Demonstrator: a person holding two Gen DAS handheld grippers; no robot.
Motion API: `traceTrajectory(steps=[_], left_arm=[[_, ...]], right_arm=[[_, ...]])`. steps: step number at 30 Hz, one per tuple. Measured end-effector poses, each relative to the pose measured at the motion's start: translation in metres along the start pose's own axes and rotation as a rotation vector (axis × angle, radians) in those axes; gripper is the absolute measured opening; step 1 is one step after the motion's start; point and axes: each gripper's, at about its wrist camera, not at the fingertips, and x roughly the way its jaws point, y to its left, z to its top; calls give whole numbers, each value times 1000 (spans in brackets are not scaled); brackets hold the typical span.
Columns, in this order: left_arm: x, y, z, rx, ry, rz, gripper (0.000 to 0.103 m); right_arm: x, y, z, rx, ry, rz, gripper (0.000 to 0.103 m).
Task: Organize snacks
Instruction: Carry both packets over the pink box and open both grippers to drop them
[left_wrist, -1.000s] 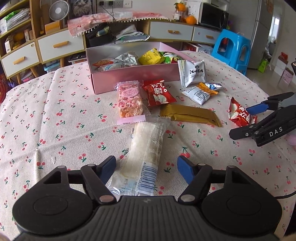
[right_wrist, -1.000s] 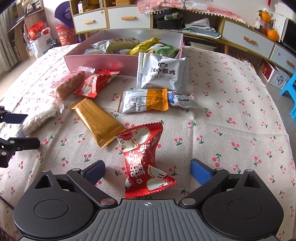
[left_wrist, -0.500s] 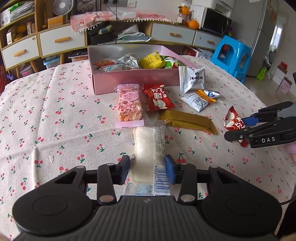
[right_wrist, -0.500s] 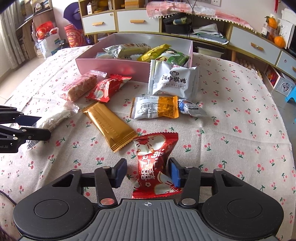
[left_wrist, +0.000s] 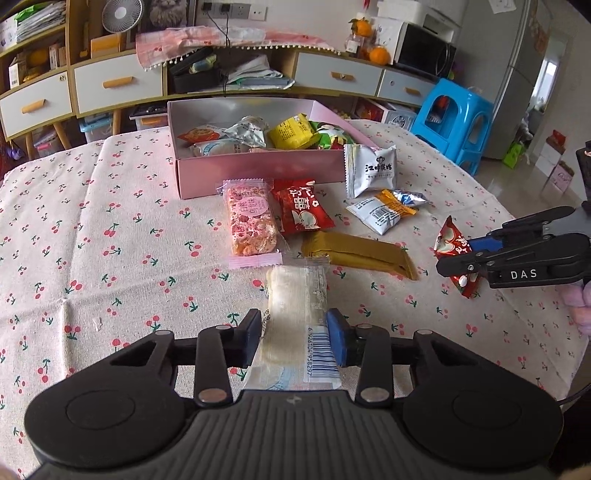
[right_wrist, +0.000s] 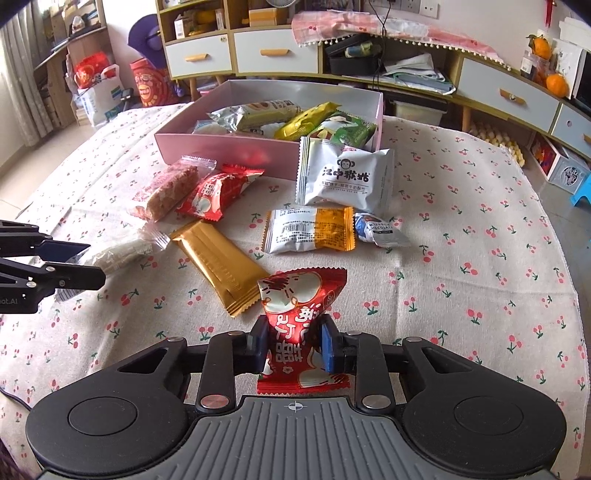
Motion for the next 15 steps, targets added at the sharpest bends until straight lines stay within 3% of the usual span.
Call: traceTrajectory(steps=[15], left_arm=[[-9, -3, 10, -22, -27, -27, 29]], right_arm=[[-21, -5, 16, 59, -64, 46, 25]])
